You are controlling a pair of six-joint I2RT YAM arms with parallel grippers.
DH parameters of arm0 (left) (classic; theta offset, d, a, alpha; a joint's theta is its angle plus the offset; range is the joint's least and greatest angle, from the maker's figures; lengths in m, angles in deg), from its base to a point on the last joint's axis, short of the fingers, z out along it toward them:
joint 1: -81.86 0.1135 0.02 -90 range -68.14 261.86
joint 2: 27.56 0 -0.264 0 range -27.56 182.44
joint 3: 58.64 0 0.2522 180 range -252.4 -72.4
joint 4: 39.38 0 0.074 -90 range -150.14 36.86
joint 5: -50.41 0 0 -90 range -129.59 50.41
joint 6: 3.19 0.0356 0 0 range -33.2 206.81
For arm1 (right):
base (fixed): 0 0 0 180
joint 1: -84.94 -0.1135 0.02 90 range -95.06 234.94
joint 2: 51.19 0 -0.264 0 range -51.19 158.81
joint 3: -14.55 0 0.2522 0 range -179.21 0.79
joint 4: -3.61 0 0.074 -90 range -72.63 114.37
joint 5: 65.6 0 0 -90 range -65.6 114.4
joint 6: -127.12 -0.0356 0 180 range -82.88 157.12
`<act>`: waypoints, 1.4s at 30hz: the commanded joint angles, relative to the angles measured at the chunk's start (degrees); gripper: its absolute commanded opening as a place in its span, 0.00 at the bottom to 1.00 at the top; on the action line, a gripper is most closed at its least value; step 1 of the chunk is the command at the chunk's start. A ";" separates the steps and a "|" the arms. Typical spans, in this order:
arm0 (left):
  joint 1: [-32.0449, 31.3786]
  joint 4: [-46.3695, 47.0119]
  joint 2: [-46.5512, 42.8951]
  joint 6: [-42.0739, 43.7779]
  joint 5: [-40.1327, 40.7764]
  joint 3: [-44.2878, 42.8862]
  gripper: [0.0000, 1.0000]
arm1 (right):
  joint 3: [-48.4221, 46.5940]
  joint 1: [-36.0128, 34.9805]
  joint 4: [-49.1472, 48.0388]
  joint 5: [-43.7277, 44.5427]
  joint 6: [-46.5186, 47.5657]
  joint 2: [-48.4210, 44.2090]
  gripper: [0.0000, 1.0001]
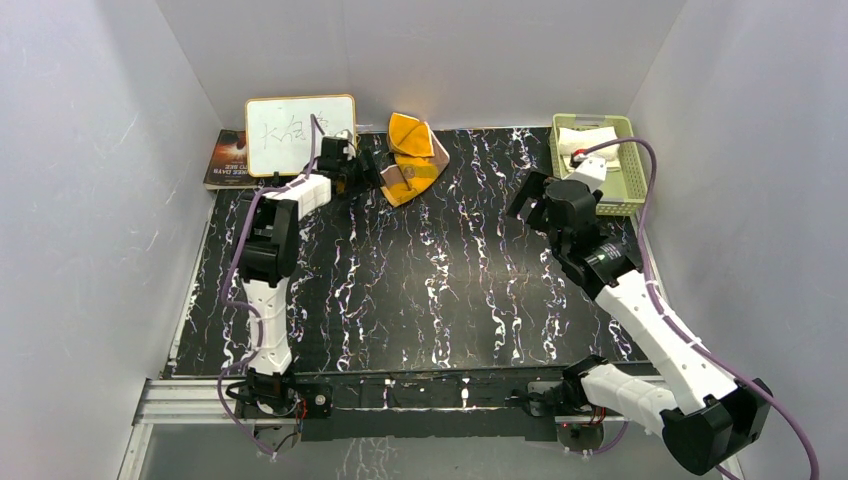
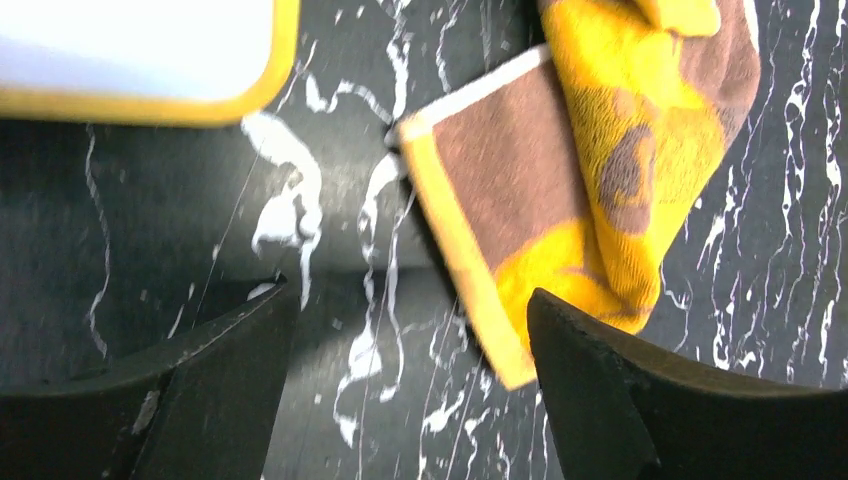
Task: Roll the towels
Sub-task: Pick up the towel at the corner of the board.
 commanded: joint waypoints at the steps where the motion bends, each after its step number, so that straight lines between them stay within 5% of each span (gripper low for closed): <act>1: -1.80 -2.32 4.33 2.01 2.02 -6.55 0.80 | 0.93 -0.11 0.89 -0.47 1.22 0.44 0.93; 15: -5.61 -16.08 18.47 2.45 13.33 -21.73 0.50 | 0.40 -0.11 -1.29 -1.85 5.11 0.52 0.96; 17: -5.59 -16.35 19.06 2.05 13.20 -21.62 0.37 | 0.48 -0.06 -1.34 -2.14 5.19 0.42 0.96; 20: -5.45 -17.26 19.96 1.51 12.73 -22.31 0.00 | 0.35 -0.12 -1.34 -2.52 5.30 0.19 0.97; 27: -4.74 -14.72 9.27 6.04 13.38 -18.19 0.00 | -0.90 -0.07 -1.40 -1.85 7.72 -0.87 0.97; 31: -4.75 -18.07 -1.03 10.95 12.92 -25.34 0.00 | 0.22 -0.09 -3.81 -2.14 7.82 -1.45 0.97; 34: -4.78 -21.75 -3.83 12.74 4.40 -38.20 0.00 | -0.05 -0.07 -4.54 -3.23 6.29 -1.22 0.97; 39: -9.44 -13.84 -4.75 12.03 -36.59 -50.69 0.00 | -1.11 -0.06 -4.63 -2.40 5.30 -3.21 0.97; 42: -18.24 -13.93 -9.44 18.49 -38.73 -48.88 0.00 | -1.86 -0.08 -3.75 -0.11 5.81 -6.16 0.98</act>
